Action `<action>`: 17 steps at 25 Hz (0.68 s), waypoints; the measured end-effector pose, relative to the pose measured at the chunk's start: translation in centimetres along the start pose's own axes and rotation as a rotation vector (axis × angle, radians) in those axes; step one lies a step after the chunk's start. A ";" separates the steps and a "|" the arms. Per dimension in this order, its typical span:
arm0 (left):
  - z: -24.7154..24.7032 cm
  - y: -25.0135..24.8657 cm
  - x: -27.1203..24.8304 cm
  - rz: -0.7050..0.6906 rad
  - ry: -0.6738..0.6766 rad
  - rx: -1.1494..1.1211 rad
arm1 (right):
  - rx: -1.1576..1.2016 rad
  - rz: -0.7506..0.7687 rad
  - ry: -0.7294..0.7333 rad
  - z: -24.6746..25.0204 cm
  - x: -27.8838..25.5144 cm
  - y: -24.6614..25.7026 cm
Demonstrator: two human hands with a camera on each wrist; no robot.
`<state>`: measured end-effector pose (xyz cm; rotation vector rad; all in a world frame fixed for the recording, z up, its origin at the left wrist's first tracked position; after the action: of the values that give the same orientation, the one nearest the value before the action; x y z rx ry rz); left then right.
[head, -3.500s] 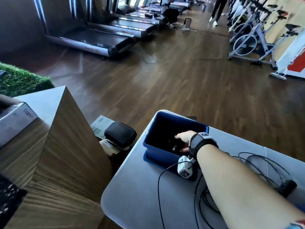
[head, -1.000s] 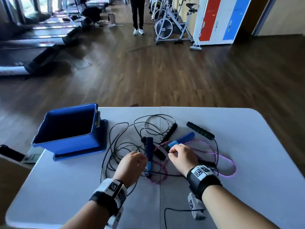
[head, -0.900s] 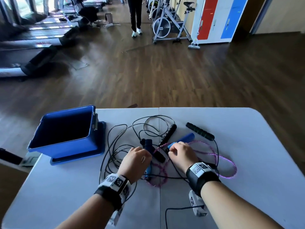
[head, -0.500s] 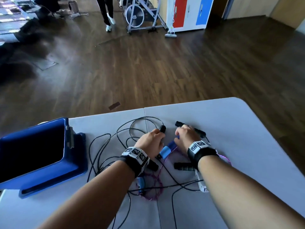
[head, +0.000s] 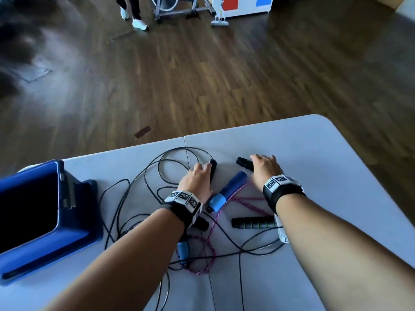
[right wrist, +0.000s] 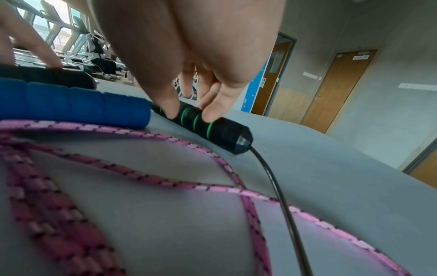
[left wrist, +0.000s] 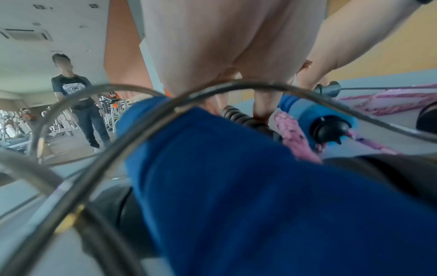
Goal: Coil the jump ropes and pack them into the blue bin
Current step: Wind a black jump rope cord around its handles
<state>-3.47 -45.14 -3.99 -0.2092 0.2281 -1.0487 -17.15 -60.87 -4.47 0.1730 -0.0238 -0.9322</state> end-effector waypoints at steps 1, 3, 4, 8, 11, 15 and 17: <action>0.4 -0.4 -0.1 -0.031 -0.041 0.023 | -0.027 -0.011 0.017 -0.2 -0.1 -0.4; 1.7 -2.1 -0.4 -0.129 -0.138 0.037 | -0.042 -0.048 0.052 -0.5 -0.6 -1.1; 2.1 -3.3 -0.6 -0.189 -0.164 0.020 | -0.032 -0.066 0.058 -0.5 -0.8 -1.3; -0.2 -9.2 -3.5 -0.428 0.048 -0.045 | 0.069 -0.080 -0.051 1.5 -1.8 -2.2; -4.2 -12.0 -6.6 -0.523 0.265 0.056 | 0.161 -0.070 -0.118 3.1 -2.5 -3.2; -5.9 -13.3 -7.9 -0.489 0.238 0.144 | 0.381 -0.174 -0.092 4.3 -3.6 -5.2; -4.8 -13.3 -7.7 -0.403 0.171 0.040 | 0.496 -0.189 -0.113 5.3 -4.6 -5.9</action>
<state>-19.63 -45.12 -4.23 -0.1310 0.3275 -1.4729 -25.07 -61.36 0.04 0.5898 -0.3501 -1.1114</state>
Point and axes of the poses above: each hand's wrist, its own x-axis towards the middle knuckle, its own z-axis out of the back of the hand, y = z × x, the point moved 9 cm from there along x, towards the middle knuckle, and after that the axes turned 11 degrees about -y, right-handed, at the moved point
